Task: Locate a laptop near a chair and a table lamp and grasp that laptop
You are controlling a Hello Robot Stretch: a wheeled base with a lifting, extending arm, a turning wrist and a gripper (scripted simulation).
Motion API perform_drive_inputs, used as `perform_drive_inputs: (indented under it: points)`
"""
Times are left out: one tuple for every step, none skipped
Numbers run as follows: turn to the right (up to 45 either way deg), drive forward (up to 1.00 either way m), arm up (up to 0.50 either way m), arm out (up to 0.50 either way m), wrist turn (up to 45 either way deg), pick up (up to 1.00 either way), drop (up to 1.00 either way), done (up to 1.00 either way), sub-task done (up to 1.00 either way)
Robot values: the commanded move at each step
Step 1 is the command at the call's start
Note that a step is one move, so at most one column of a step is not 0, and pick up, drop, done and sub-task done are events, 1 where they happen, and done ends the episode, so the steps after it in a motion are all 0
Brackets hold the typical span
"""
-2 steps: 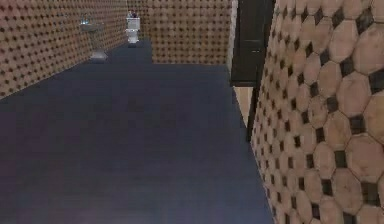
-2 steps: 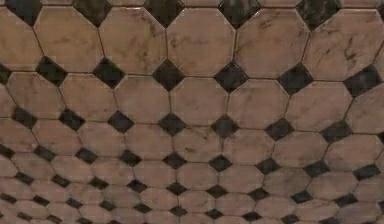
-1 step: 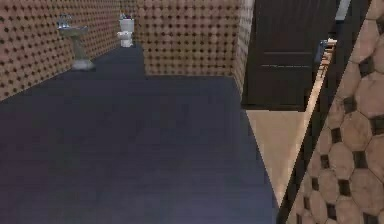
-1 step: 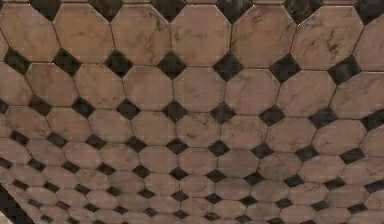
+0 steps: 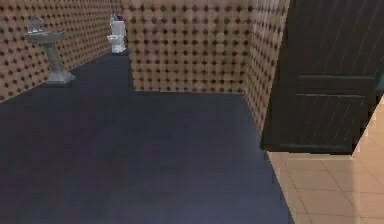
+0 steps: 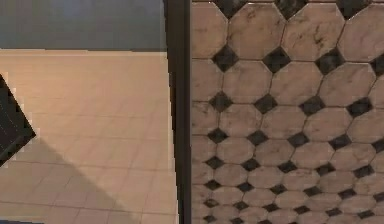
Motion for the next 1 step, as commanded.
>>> perform_drive_inputs:
  points:
    - [0.0,0.25,0.00,0.00,0.0,0.00,0.00,0.00,0.00]
